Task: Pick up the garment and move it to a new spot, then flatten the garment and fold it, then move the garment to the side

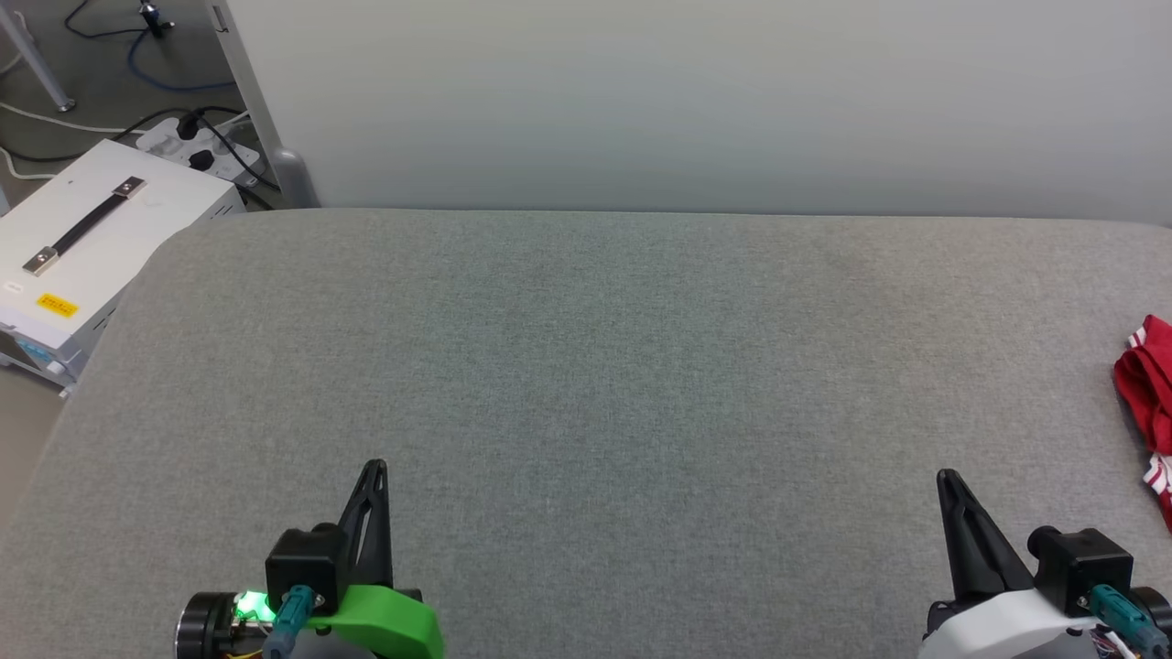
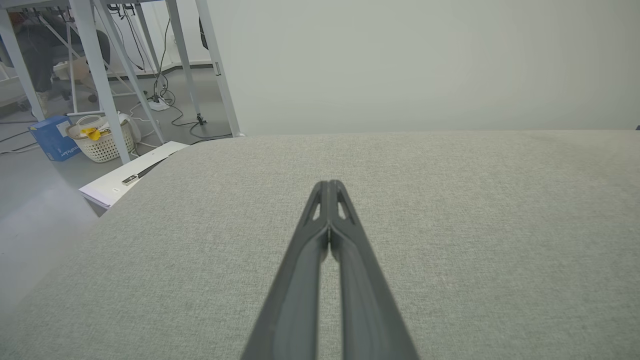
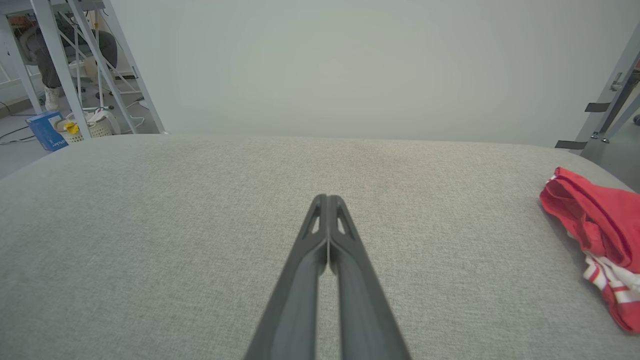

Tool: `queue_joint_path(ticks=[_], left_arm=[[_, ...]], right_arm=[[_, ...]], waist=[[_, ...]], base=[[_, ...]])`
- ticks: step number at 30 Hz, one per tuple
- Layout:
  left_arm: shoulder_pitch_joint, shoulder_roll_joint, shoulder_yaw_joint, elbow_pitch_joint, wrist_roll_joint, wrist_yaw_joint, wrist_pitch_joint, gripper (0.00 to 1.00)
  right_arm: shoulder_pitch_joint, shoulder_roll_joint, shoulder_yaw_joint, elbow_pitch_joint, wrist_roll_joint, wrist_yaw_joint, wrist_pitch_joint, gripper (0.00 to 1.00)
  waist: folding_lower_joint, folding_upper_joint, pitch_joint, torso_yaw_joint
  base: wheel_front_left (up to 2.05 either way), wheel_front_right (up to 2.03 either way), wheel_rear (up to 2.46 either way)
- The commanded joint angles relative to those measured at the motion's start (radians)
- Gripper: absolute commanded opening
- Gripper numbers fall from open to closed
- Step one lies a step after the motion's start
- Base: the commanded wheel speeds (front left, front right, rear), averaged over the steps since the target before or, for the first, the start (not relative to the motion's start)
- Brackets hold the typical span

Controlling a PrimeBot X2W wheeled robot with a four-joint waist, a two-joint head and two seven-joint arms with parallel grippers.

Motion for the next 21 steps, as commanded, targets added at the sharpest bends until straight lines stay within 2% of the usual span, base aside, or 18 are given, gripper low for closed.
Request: queue_joint_path(ticks=[1,21], left_arm=[[-0.022,-0.004,0.007,-0.007,0.006,-0.005,0.005,0.00],[-0.037,-0.007,0.027,-0.018,0.019,-0.007,0.045,0.00]], right_arm=[[-0.024,-0.001,0.002,-0.006,-0.008,0.000,0.006,0.00],[-0.050,-0.001,0.009,-0.013,-0.035,0.000,0.047,0.00]], waist=[[0.0000,0.0025,0.000,-0.001],[0.0000,0.0035,0.005,-0.008]], base=[[0.00,0.00,0.00],[0.00,0.00,0.00]])
